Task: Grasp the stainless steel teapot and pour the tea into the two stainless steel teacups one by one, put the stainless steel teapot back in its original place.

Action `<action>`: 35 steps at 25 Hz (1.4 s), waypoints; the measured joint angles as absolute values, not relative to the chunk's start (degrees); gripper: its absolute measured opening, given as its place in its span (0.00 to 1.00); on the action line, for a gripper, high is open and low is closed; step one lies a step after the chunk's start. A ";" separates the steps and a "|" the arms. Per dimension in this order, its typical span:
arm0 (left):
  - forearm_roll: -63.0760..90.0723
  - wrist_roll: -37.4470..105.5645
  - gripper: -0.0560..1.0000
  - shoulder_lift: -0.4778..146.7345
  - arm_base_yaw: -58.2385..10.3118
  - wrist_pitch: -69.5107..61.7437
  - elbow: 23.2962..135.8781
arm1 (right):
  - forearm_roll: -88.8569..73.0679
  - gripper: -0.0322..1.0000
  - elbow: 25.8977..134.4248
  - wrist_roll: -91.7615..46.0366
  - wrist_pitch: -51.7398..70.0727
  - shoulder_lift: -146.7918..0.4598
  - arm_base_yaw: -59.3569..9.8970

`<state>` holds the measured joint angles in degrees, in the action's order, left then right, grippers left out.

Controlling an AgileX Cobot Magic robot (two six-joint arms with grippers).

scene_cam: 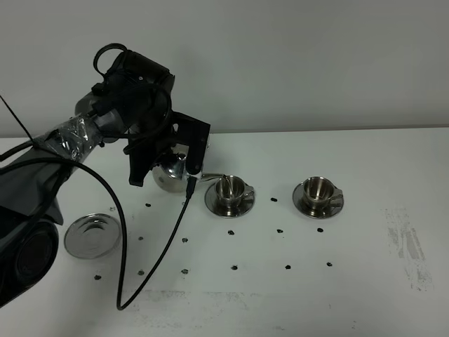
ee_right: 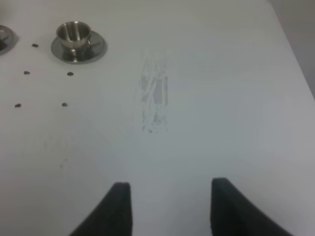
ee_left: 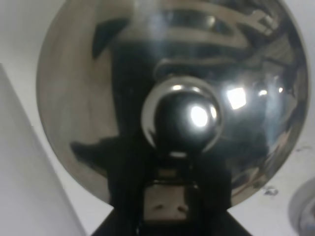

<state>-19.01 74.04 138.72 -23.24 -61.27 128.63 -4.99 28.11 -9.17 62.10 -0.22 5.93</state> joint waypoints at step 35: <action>-29.79 75.23 0.29 139.28 -26.74 -57.78 128.63 | -3.96 0.41 28.11 -9.17 62.10 -0.22 5.93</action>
<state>-29.79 75.23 139.28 -26.74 -57.78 128.63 -3.96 28.11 -9.17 62.10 -0.22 5.93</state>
